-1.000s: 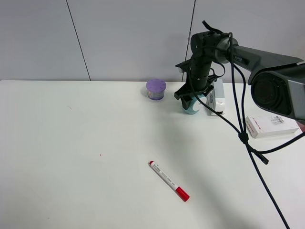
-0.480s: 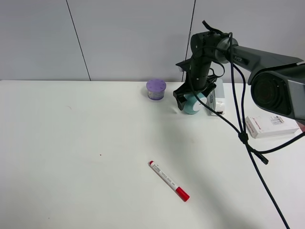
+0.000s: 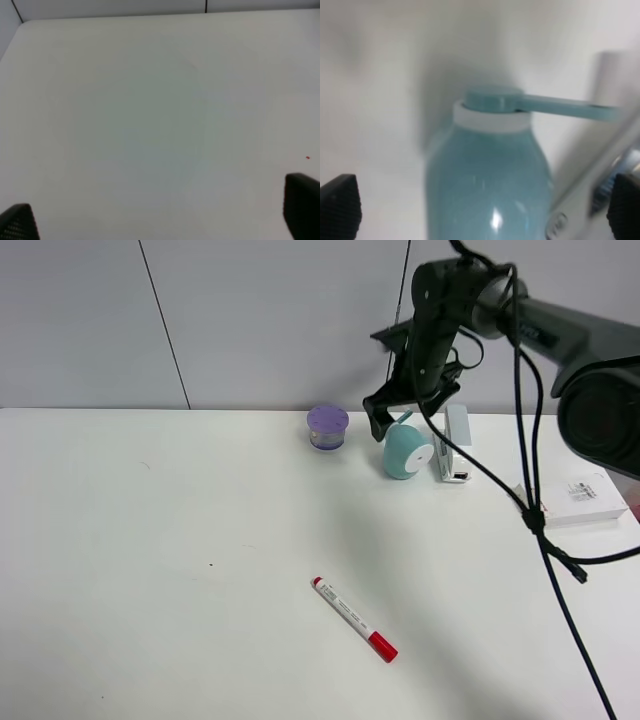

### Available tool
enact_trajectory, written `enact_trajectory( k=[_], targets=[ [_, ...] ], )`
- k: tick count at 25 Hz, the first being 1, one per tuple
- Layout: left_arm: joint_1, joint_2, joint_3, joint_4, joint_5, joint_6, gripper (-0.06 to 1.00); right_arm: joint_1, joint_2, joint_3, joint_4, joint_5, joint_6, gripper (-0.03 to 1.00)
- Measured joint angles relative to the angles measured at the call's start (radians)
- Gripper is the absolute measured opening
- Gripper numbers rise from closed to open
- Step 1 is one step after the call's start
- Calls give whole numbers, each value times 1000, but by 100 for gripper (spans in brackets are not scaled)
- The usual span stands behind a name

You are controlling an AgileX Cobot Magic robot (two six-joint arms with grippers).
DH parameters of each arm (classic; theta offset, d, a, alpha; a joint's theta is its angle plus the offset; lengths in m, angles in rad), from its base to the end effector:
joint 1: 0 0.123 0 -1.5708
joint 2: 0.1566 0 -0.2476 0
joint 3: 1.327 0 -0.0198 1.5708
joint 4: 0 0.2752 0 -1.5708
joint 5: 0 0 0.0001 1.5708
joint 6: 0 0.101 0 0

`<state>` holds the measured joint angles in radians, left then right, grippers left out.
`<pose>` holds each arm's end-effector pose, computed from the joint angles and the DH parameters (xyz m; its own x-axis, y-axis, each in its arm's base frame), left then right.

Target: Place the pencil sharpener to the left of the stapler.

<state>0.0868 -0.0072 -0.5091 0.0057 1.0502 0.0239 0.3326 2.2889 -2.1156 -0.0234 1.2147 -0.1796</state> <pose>0.0613 0.0058 0.2886 -0.4326 -0.0108 -0.9015 -0.0796 0.9965 0.0262 0.4664 0.1588 0.1805 -0.8350 -0.4859 -0.2582 -0.4853 0.8715 -0.0706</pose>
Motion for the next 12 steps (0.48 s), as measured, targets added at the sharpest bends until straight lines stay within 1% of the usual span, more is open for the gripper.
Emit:
enact_trajectory(
  k=[5,8,10,12],
  targets=[
    [0,0,0,0,0,0,99,44,-181,-3,81,0,13,99],
    [0,0,0,0,0,0,99,69,-254,7,97,0,41,99],
    [0,0,0,0,0,0,99,85,-308,62,89,-2,47,99],
    [0,0,0,0,0,0,99,98,-375,155,70,-2,53,99]
  ],
)
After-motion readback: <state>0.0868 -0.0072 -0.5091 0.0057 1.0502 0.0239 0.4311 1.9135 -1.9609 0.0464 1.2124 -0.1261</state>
